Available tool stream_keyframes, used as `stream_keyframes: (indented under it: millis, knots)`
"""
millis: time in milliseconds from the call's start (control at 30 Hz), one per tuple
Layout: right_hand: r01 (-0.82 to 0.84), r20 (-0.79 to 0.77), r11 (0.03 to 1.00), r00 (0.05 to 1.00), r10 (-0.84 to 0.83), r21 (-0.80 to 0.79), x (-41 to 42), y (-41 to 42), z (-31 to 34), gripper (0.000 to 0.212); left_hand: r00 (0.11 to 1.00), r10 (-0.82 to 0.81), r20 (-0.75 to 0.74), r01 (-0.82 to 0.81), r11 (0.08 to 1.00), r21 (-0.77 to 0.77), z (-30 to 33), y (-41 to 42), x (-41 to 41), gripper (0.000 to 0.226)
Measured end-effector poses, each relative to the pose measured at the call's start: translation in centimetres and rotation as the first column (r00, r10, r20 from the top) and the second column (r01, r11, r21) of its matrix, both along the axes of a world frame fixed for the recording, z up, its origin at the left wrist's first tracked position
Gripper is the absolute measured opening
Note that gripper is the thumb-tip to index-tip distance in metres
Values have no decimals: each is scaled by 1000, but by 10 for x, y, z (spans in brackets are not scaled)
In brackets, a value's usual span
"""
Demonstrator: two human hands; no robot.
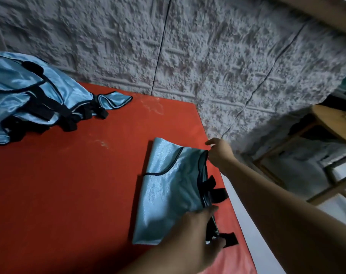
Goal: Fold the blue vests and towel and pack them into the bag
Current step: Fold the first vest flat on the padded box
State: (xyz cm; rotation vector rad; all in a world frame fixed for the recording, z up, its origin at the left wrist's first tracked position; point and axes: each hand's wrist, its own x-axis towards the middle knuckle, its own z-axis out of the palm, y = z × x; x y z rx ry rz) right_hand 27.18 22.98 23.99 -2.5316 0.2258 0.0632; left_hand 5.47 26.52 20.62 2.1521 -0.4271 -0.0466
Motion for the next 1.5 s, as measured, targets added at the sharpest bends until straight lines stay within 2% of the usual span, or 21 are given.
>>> stream_keyframes:
  millis: [33, 67, 100, 167, 233, 300, 333, 367, 433, 467, 533, 633, 700, 800, 867, 967, 1033, 1100, 1200, 1300, 1500]
  knots:
    - [27, 48, 998, 999, -24, -51, -9, 5, 1, 49, 996, -73, -56, 70, 996, -59, -1, 71, -11, 44]
    - [19, 130, 996, 992, -7, -93, -22, 12, 2, 51, 988, -5, -153, -12, 994, -110, 9, 98, -2, 31]
    - [-41, 220, 994, 973, 62, -102, -41, 22, 1, 51, 985, 71, -159, -91, 988, -122, 8, 109, -2, 21]
    - [-273, 309, 956, 905, 292, -104, -85, 44, -8, 48, 976, 214, -28, -214, 977, 15, 1, 126, 8, 19]
    - [-478, 203, 863, 840, 504, -165, -120, 53, -28, 55, 971, 235, 41, -238, 940, 246, -7, 121, 7, 21]
    - [-538, 34, 820, 832, 554, -194, -139, 44, -51, 60, 971, 226, 80, -238, 868, 435, -28, 136, 7, 31]
    - [-535, -6, 812, 836, 549, -234, -145, 35, -59, 61, 975, 211, 65, -214, 833, 510, -32, 143, 3, 41]
    - [-527, -24, 796, 838, 545, -299, -147, 24, -66, 63, 973, 199, 115, -229, 801, 552, -41, 147, -1, 52]
    - [-473, -35, 775, 861, 507, -419, -148, 6, -72, 59, 986, 126, 109, -166, 806, 568, -58, 149, -9, 65]
    - [-438, -37, 792, 883, 468, -426, -146, 0, -74, 55, 989, 118, 91, -149, 807, 572, -62, 151, -10, 67]
    - [-334, 13, 880, 933, 359, -338, -146, -6, -70, 52, 994, 86, 70, -111, 797, 594, -64, 153, -11, 66]
    - [-39, 163, 989, 985, 62, -142, -146, -8, -56, 40, 987, 78, 142, -151, 767, 623, -67, 151, -9, 65]
    - [26, 115, 980, 993, -3, -199, -146, -9, -51, 29, 984, 94, 154, -170, 773, 611, -63, 151, -6, 63]
    - [39, -6, 962, 999, -42, -271, -142, -7, -53, 29, 958, 210, 198, -285, 793, 539, -50, 162, 6, 56]
    - [35, -9, 959, 999, -39, -282, -137, -6, -53, 30, 934, 264, 241, -354, 770, 531, -49, 176, 14, 51]
    - [-94, 67, 912, 989, 131, -400, -129, 2, -47, 72, 945, 185, 271, -312, 762, 567, -59, 188, 14, 58]
    - [-225, 53, 848, 957, 284, -480, -123, 13, -46, 68, 951, 101, 291, -262, 763, 590, -69, 186, 7, 62]
    - [-316, -45, 832, 942, 333, -455, -115, 20, -53, 61, 964, 53, 261, -208, 762, 614, -73, 183, 1, 67]
    - [-268, -132, 881, 963, 235, -389, -105, 14, -68, 65, 963, 67, 260, -219, 755, 618, -75, 185, -1, 72]
    - [-195, -86, 926, 980, 177, -323, -99, 16, -76, 64, 939, 82, 335, -282, 743, 607, -79, 192, -1, 76]
    - [-303, -62, 917, 953, 297, -260, -94, 71, -80, 60, 916, 133, 379, -355, 709, 609, -79, 235, 1, 74]
